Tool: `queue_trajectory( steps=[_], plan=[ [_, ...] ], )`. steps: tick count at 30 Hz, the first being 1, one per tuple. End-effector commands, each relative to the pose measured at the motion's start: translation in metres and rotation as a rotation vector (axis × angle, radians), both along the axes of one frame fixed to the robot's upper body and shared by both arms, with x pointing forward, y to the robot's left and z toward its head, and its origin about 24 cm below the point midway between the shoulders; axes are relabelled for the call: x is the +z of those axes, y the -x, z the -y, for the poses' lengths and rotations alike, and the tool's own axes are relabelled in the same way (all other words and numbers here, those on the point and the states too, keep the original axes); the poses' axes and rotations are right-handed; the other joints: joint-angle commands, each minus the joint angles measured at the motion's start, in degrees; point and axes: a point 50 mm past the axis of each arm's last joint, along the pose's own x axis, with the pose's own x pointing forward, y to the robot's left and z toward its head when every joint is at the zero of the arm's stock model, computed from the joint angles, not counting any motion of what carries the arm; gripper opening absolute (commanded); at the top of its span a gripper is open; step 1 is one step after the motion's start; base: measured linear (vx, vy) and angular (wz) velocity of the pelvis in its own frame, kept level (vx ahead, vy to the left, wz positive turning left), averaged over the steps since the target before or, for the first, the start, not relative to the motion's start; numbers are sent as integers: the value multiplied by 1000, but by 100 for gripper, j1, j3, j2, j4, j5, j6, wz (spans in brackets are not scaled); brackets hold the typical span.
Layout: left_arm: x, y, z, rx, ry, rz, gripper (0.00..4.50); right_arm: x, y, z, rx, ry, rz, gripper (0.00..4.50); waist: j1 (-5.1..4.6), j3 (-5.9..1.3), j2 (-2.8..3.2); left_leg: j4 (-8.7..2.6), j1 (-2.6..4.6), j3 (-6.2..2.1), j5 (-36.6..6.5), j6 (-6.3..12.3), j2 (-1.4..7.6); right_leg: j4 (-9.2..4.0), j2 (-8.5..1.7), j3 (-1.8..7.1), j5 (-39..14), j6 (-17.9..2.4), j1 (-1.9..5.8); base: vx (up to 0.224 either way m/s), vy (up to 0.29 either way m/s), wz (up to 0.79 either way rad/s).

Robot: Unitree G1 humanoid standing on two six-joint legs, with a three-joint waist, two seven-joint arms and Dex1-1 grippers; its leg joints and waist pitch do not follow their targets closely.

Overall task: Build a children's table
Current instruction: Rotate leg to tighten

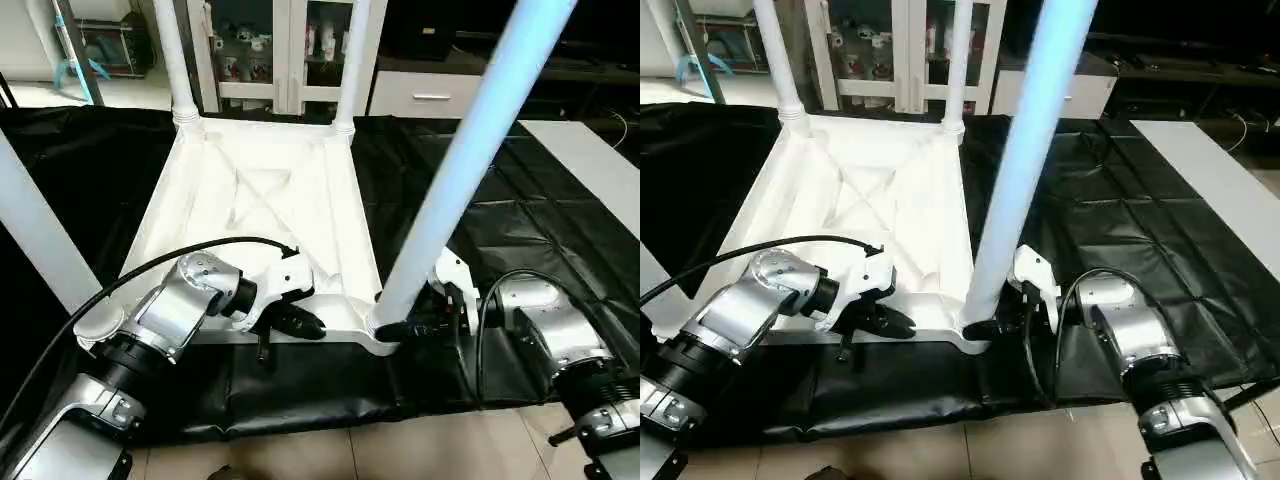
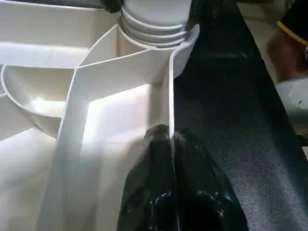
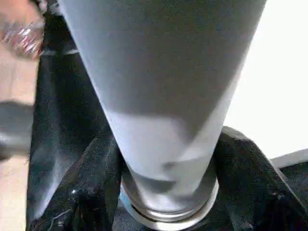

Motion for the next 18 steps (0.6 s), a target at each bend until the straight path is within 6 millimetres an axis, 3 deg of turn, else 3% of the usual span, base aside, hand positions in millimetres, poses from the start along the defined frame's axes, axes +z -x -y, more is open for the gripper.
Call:
queue_trajectory(
  steps=[1, 3, 5, 9, 11, 13, 14, 15, 16, 18],
  plan=[
    [-10, 6, 11, -27, -11, -35, 0, -6, -5, 3, -95, 38, -1, 238, -69, -312, 57, -470, 87, -28, -2195, -71, 7, -463, -151, 94, -2055, -1197, 193, 0, 0, 0],
    [-10, 4, 12, -1, 1, -27, 0, -8, -9, 3, -159, 34, -4, 238, -128, -288, 51, -476, 106, -53, -2469, -109, 3, -521, -156, 81, -2545, -1032, 163, 0, 0, 0],
    [-9, 0, 14, 48, 20, -15, 0, -11, -14, 3, -247, 26, 0, 238, -176, -282, 8, -475, 123, -84, -2642, -132, -4, -587, -170, 56, -3076, -822, 142, 0, 0, 0],
    [-7, -14, 24, 221, 58, 45, 0, -19, -25, -7, -467, 13, -3, 237, -289, -271, 15, -467, 110, -135, -2684, -208, -36, -634, -171, 8, -3488, -647, 116, 0, 0, 0],
    [-6, -25, 31, 359, 68, 77, 0, -24, -31, -17, -587, 33, 14, 235, -349, -280, 12, -492, 60, -179, -2670, -228, -43, -654, -177, -43, -3541, -547, 170, 0, 0, 0],
    [-5, -31, 35, 440, 74, 105, 0, -25, -35, -22, -665, 38, 25, 226, -430, -277, 16, -495, 70, -215, -2828, -223, -56, -718, -171, -117, -3566, -511, 163, -27, 20, -9],
    [-2, -41, 42, 556, 85, 164, 0, -27, -41, -31, -796, 47, 38, 221, -438, -283, 34, -494, 81, -221, -2875, -207, -53, -730, -181, -125, -3554, -516, 160, 0, 0, 0],
    [-2, -42, 42, 558, 85, 165, 0, -28, -41, -31, -798, 47, 38, 216, -471, -291, 64, -505, 75, -228, -2870, -182, -41, -739, -187, -147, -3353, -582, 170, 0, 0, 0],
    [1, -46, 45, 610, 97, 197, 0, -28, -44, -36, -860, 45, 43, 214, -463, -316, 66, -520, 54, -245, -2826, -181, -36, -724, -187, -165, -3110, -623, 204, 0, 0, 0],
    [5, -52, 51, 673, 116, 250, 0, -28, -47, -46, -936, 29, 45, 210, -480, -297, 55, -521, 67, -229, -2906, -163, -45, -743, -175, -167, -2970, -670, 169, 0, 0, 0]
  ],
)
